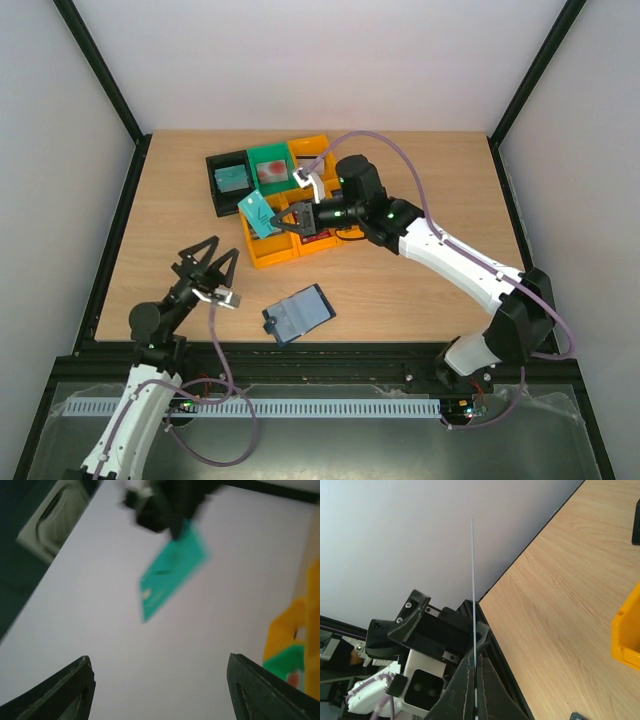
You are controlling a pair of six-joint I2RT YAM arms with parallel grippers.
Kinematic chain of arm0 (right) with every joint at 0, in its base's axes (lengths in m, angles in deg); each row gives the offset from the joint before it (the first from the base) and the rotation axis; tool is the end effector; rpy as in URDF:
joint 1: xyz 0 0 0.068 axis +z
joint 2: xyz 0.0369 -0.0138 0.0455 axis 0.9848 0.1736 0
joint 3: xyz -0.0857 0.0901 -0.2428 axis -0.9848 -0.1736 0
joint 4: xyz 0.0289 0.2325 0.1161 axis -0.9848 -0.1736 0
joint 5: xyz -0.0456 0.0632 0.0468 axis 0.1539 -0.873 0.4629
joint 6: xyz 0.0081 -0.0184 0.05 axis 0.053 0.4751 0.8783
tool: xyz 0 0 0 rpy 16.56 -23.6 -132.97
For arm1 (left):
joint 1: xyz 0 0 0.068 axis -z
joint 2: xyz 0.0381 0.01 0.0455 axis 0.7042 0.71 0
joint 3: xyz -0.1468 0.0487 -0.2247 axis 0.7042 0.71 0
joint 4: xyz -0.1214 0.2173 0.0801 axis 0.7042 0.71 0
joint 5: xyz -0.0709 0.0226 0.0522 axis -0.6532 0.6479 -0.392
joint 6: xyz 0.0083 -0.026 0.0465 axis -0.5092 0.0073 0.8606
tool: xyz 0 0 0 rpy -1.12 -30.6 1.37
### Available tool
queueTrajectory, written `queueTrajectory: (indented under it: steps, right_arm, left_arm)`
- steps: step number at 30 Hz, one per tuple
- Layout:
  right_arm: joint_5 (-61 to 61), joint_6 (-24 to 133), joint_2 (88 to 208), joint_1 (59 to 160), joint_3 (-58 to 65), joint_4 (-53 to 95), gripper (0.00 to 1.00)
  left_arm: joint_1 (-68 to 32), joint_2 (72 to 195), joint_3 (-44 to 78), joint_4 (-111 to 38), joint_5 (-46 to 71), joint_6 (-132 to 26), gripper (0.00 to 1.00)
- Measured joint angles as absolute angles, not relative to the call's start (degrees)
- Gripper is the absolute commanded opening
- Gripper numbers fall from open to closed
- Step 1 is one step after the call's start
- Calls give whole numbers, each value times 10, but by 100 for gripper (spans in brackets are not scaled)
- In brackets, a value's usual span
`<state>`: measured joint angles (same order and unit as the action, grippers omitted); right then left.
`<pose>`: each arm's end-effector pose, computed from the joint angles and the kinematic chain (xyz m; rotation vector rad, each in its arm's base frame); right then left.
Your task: Take the credit cards out of the card holder
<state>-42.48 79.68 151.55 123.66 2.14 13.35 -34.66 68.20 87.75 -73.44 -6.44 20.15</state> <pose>0.2264 0.2539 0.3598 -0.8935 1.9672 1.6625 0.0976 -0.0339 0.2367 0.9564 0.5785 0.5614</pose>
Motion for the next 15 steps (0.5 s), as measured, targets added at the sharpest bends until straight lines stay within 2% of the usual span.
queueTrajectory:
  steps: [5, 11, 13, 15]
  right_arm:
    - [-433, 806, 1529, 1252, 22, 134, 2]
    - [-443, 811, 1570, 1288, 31, 133, 2]
    - [-447, 811, 1584, 1297, 40, 134, 2]
    - [-449, 811, 1592, 1304, 48, 133, 2]
  left_arm:
    - [-342, 757, 889, -821, -107, 431, 74]
    - [-317, 834, 889, -907, -111, 552, 71]
    - [-310, 830, 889, -899, -112, 572, 66]
    - [-304, 819, 888, -879, -112, 587, 56]
